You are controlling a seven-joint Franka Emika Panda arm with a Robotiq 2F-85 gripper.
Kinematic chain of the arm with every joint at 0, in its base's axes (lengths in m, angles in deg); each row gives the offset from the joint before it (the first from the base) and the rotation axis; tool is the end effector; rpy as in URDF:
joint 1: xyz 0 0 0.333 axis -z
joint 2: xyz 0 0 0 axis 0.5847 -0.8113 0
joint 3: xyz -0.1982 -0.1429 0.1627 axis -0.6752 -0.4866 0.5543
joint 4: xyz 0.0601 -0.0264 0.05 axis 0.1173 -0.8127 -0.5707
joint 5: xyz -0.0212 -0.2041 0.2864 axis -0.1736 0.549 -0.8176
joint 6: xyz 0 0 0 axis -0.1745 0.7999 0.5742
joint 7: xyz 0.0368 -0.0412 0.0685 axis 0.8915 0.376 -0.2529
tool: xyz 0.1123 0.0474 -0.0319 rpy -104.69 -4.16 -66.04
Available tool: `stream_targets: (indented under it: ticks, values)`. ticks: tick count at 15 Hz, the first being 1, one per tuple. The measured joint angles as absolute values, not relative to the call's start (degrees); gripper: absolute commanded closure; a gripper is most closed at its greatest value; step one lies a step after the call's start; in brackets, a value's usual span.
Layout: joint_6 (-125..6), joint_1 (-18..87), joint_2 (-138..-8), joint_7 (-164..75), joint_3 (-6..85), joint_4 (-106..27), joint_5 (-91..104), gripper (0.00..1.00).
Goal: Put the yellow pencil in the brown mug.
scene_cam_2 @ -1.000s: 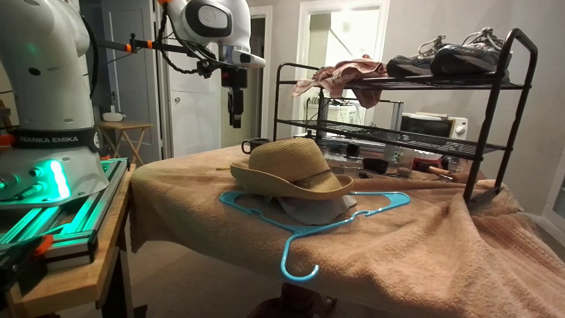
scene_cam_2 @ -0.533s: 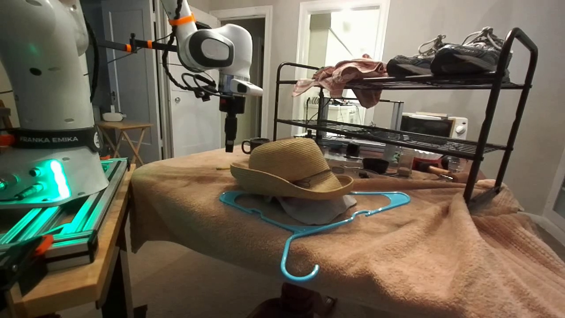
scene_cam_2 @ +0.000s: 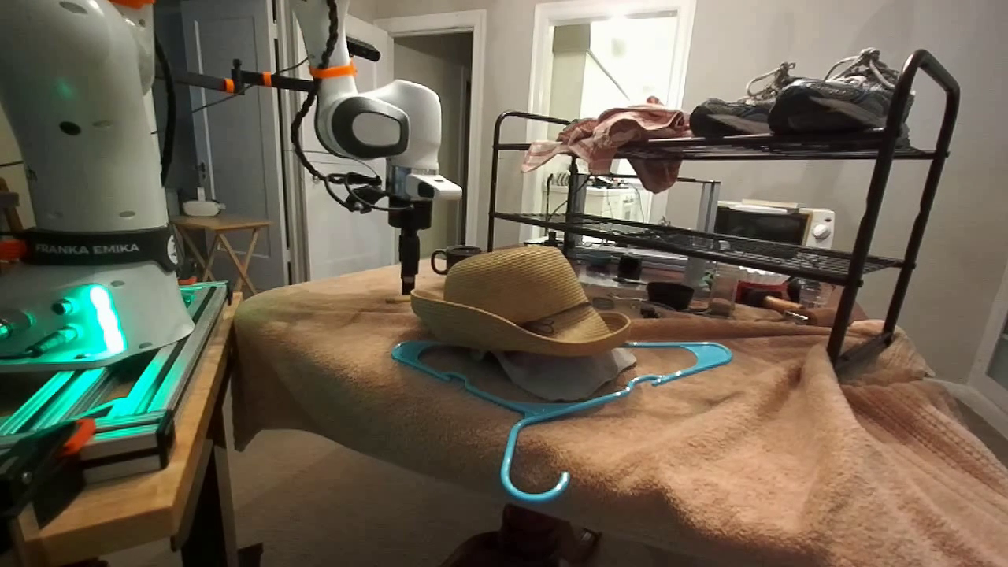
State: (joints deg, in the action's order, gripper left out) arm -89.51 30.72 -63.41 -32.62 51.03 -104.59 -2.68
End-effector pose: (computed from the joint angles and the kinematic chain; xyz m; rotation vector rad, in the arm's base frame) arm 0.3678 0.0803 0.1801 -3.0871 0.2635 0.0182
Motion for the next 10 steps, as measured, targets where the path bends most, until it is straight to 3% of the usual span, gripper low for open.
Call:
stream_targets:
  ticks: [10]
  values:
    - [-93.0,30.2,-65.9,-33.0,49.6,-102.8,-2.4,0.00]
